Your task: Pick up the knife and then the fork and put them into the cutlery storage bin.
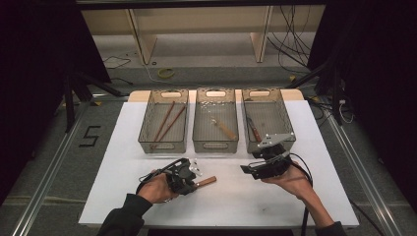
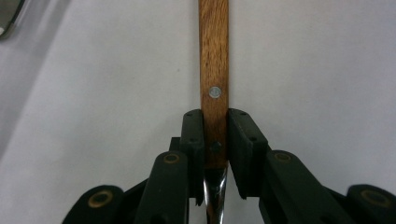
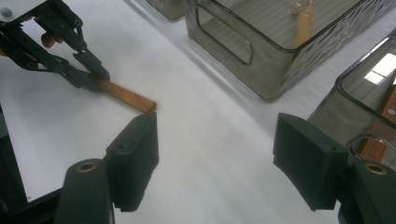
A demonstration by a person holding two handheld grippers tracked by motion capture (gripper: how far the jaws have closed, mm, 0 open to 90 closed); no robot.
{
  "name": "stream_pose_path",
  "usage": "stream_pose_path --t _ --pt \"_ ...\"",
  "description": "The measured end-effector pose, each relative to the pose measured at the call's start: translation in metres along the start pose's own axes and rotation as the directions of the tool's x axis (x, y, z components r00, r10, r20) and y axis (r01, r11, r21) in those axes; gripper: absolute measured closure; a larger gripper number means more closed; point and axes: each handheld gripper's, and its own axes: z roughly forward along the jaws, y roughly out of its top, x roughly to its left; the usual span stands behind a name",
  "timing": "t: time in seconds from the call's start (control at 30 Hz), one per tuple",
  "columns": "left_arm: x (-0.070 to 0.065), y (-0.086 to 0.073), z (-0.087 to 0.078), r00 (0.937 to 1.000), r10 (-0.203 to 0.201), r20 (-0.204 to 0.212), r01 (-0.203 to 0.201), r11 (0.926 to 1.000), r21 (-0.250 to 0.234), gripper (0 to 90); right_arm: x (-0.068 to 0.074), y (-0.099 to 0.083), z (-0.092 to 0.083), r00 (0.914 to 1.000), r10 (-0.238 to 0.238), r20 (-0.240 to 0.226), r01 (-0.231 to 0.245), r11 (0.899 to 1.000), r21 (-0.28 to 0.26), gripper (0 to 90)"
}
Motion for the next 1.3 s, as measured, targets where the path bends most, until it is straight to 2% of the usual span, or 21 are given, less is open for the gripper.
stream_pose_path --t 0.07,0.27,0.4,0.67,0.87,0.93,0.97,1.0,1.07,1.23,1.3 --pt "0.000 0.000 -0.002 0.9998 0.017 0.008 -0.017 0.9998 0.010 76.4 0.001 0.000 0.001 1.0000 0.000 -0.003 0.000 1.000 0.000 31.9" --pt "-0.007 0.004 -0.007 0.9992 0.032 0.024 -0.032 0.9994 -0.016 76.5 0.008 0.002 0.004 0.9993 -0.027 -0.026 0.027 1.000 -0.001 31.9" --pt "-0.012 0.007 -0.012 0.9978 0.056 0.036 -0.055 0.9980 -0.031 76.5 0.015 0.004 0.007 0.9972 -0.055 -0.050 0.056 0.998 0.005 31.9" --pt "-0.019 0.012 -0.021 0.9947 0.087 0.055 -0.085 0.9951 -0.050 76.5 0.036 0.009 0.020 0.9832 -0.137 -0.121 0.141 0.990 0.026 31.8" --pt "-0.027 0.016 -0.025 0.9909 0.113 0.073 -0.108 0.9917 -0.069 76.5 0.050 0.009 0.027 0.9650 -0.196 -0.174 0.206 0.978 0.039 31.8" --pt "-0.030 0.018 -0.026 0.9888 0.128 0.076 -0.123 0.9898 -0.072 76.5 0.055 0.009 0.029 0.9570 -0.223 -0.186 0.235 0.971 0.047 31.8" --pt "-0.031 0.019 -0.027 0.9887 0.130 0.076 -0.124 0.9894 -0.076 76.5 0.058 0.009 0.031 0.9503 -0.242 -0.195 0.257 0.965 0.053 31.8" --pt "-0.033 0.020 -0.028 0.9850 0.152 0.082 -0.146 0.9868 -0.069 76.5 0.060 0.009 0.032 0.9477 -0.247 -0.202 0.263 0.963 0.056 31.8" --pt "-0.038 0.022 -0.030 0.9853 0.151 0.081 -0.144 0.9857 -0.088 76.6 0.064 0.008 0.036 0.9345 -0.279 -0.221 0.299 0.952 0.062 32.0" --pt "-0.043 0.025 -0.034 0.9809 0.174 0.086 -0.167 0.9822 -0.086 76.5 0.072 0.006 0.041 0.9068 -0.321 -0.274 0.353 0.933 0.076 34.4" --pt "-0.045 0.026 -0.035 0.9801 0.176 0.092 -0.168 0.9817 -0.091 76.5 0.075 0.005 0.042 0.9002 -0.330 -0.285 0.365 0.927 0.082 35.5"
